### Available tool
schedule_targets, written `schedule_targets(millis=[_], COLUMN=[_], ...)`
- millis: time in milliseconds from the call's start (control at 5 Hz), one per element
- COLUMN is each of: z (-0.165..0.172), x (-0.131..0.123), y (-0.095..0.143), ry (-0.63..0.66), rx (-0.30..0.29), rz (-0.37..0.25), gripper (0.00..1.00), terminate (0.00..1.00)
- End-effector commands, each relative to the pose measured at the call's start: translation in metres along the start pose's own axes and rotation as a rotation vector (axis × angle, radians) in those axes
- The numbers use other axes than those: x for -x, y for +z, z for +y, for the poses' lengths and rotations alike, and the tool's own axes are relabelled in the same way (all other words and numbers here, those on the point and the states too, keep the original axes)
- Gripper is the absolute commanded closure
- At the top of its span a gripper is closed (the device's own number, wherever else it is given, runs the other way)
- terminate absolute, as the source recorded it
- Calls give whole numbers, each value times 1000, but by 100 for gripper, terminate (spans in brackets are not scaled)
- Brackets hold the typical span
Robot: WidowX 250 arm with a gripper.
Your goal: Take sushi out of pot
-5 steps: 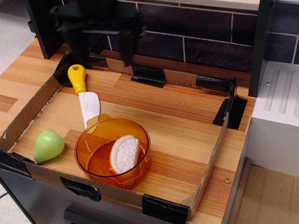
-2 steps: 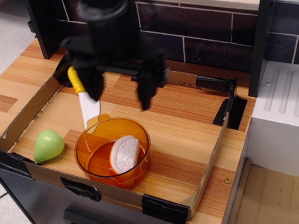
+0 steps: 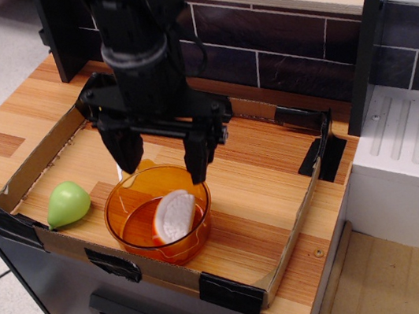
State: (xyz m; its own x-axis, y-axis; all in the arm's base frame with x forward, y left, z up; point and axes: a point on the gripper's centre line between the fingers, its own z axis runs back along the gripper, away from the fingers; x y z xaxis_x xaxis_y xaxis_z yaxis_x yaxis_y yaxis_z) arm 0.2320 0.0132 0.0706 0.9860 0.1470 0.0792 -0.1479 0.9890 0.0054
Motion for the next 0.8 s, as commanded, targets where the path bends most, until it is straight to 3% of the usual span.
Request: schedule_targets(millis=[0,400,600], z=[3,5,8], x=[6,10,9], y=[-16,-32,-40], ry=[-12,10,29], rx=[17,5,-6], rz=[-8,29,20], gripper=[0,0,0], terminate=[0,0,0])
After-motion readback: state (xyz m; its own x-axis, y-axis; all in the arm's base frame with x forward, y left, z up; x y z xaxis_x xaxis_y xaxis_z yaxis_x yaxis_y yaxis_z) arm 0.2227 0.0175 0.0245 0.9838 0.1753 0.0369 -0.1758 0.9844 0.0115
